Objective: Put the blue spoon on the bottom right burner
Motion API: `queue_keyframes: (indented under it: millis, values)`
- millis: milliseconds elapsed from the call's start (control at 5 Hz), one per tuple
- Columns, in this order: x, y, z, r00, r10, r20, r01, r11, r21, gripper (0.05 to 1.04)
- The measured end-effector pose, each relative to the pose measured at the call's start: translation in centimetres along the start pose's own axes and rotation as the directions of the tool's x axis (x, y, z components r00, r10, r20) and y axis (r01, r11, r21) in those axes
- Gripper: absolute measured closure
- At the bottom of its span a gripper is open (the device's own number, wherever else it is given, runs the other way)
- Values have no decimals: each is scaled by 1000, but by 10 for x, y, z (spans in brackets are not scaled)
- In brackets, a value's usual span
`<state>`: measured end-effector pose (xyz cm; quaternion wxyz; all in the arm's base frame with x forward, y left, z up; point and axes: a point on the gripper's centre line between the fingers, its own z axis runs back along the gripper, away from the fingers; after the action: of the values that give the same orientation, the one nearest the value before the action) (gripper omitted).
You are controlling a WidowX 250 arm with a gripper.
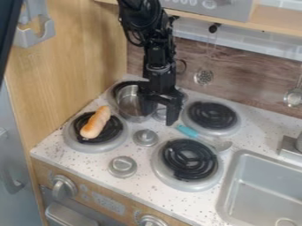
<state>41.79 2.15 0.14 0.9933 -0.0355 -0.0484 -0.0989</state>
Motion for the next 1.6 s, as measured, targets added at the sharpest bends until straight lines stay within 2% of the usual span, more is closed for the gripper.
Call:
queue_keyframes:
  millis: [200,400,600,800,1000,1200,1400,1600]
  values:
    - [-11,-2,-21,999,-6,-54,5,1000,-16,85]
    - [-2,-3,-24,994,-109,-4,109,994,-7,85]
    - [9,-1,-25,976,-207,67,207,978,5,85]
    - [22,-2,-31,934,-337,119,337,941,17,85]
    - [37,-3,-43,872,-475,115,476,879,20,85]
    - [52,-2,-55,825,-557,91,557,830,27,85]
    - [60,-9,-63,764,-639,85,641,768,11,85]
    - [61,-13,-67,736,-672,81,673,739,10,85]
